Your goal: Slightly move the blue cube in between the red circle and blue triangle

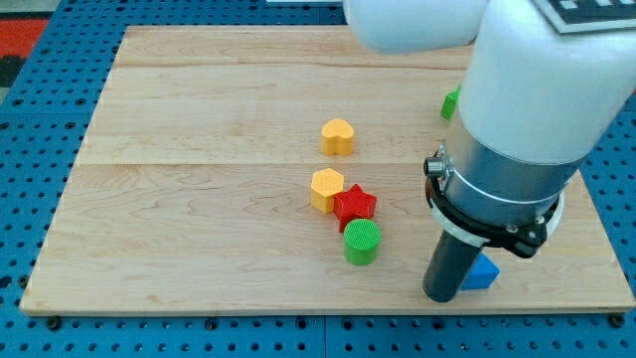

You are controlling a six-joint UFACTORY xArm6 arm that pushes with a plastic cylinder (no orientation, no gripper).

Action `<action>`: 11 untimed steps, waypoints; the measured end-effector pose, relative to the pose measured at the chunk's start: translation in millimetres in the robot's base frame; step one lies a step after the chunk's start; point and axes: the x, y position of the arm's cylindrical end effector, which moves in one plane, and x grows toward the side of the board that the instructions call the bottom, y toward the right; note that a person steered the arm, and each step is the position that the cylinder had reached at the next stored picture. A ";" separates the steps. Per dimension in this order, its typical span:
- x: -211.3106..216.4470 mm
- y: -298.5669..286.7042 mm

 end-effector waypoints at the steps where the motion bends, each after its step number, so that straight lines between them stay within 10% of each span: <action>1: -6.2 7.2; 5: -55.0 21.1; 7: -84.1 152.0; 11: -113.8 82.1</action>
